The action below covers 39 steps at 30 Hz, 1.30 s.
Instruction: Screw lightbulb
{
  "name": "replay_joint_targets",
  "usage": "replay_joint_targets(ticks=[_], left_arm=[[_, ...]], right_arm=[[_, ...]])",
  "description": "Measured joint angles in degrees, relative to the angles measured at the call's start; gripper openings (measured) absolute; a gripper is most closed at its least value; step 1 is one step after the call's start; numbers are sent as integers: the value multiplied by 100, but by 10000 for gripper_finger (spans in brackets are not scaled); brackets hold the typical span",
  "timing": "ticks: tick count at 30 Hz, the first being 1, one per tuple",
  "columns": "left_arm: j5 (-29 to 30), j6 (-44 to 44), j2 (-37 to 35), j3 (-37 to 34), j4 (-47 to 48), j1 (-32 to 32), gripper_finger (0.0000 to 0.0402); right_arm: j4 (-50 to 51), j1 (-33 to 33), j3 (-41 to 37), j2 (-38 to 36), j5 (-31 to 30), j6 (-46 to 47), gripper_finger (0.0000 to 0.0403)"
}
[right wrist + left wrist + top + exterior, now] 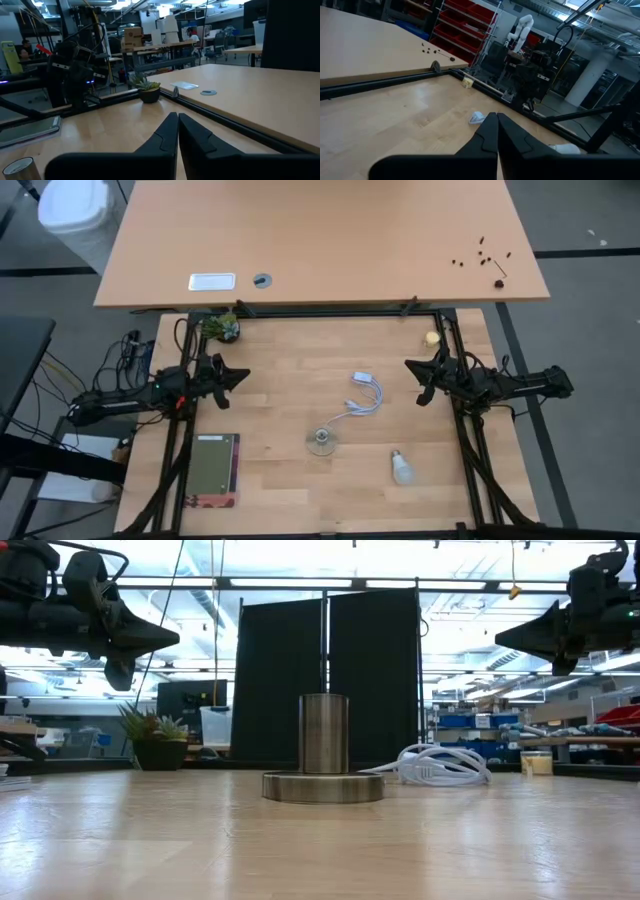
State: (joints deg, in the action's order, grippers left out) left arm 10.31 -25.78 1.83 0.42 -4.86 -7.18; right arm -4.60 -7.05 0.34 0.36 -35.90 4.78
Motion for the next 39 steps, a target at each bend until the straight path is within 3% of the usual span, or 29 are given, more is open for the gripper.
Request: replay_joint_targets(ticks=[25, 28, 32, 39], left_arm=[[39, 11, 4, -1, -329, 4, 5], [185, 56, 11, 0, -703, 4, 5], [-650, 952, 90, 145, -1311, 24, 5], [-1357, 1417, 520, 302, -1312, 99, 5]], right_arm=[[-9, 2, 0, 0, 0, -1, 23], [-20, 2, -2, 0, 0, 3, 23], [-267, 2, 0, 0, -28, 16, 23], [-664, 86, 0, 111, 91, 252, 23]])
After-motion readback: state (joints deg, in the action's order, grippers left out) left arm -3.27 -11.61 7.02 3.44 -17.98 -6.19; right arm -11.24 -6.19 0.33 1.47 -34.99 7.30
